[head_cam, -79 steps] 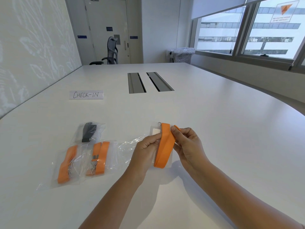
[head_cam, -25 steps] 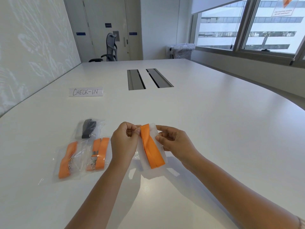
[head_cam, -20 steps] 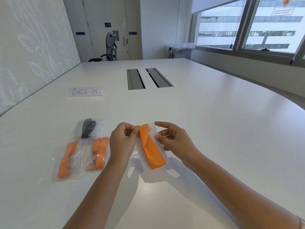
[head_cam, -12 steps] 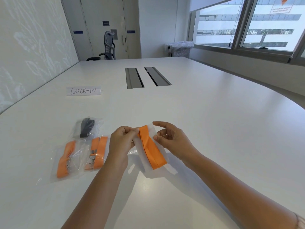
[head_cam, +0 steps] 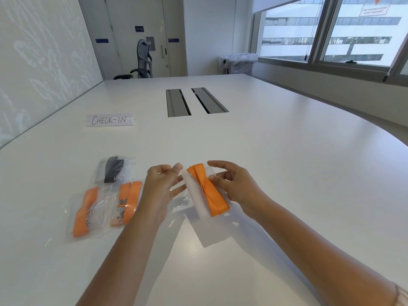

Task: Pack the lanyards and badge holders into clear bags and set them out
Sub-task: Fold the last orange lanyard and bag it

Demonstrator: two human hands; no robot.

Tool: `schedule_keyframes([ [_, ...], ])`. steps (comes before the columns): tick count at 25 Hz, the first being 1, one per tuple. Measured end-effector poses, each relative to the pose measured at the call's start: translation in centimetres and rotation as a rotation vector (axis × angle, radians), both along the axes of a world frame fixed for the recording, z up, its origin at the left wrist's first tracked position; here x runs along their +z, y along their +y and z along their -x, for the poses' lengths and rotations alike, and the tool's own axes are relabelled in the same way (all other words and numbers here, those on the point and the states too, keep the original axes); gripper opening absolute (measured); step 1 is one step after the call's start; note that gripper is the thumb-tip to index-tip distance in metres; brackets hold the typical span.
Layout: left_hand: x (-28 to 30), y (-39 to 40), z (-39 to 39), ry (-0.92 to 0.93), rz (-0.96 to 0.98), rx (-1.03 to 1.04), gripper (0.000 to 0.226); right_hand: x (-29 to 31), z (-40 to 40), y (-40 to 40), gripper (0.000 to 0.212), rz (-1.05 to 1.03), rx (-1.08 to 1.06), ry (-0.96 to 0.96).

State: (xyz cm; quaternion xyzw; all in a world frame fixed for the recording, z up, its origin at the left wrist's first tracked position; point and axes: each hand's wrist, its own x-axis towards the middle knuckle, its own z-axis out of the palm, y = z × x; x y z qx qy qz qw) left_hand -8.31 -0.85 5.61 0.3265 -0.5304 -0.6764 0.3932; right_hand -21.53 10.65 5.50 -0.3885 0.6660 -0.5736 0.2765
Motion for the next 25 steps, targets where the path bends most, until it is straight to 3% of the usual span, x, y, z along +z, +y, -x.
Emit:
schedule_keyframes([
  [2, 0.1, -0.7, -0.3, 0.058, -0.066, 0.052, 0.011, -0.2, 1.0, 0.0, 0.029, -0.036, -0.058, -0.045],
  [4, -0.1, -1.1, -0.3, -0.006, -0.016, 0.142, 0.006, -0.3, 2.2, 0.0, 0.033, -0.072, -0.131, -0.041],
  [9, -1.6, -1.2, -0.1, -0.413, 0.542, 0.255, 0.013, -1.3, 5.4, 0.2, 0.037, -0.182, -0.31, 0.095],
  [12, -2.6, -0.6, 0.2, -0.608, 0.837, 0.096, 0.04, -1.8, 6.6, 0.1, 0.037, -0.208, -0.355, 0.125],
  [15, -3.4, -0.3, 0.3, -0.756, 0.903, -0.203, 0.07, -2.1, 7.4, 0.2, 0.036, -0.255, -0.372, 0.161],
  [17, -3.8, -0.4, 0.2, -0.851, 0.906, -0.294, 0.078, -2.3, 7.7, 0.4, 0.033, -0.298, -0.401, 0.228],
  [20, -4.0, -0.5, 0.2, -0.943, 0.938, -0.247, 0.067, -2.2, 7.5, 0.6, 0.03, -0.32, -0.479, 0.418],
  [25, -3.4, -0.4, 0.4, -0.934, 1.019, -0.114, 0.008, -1.4, 6.0, 0.5, 0.023, -0.137, -0.465, 0.651],
])
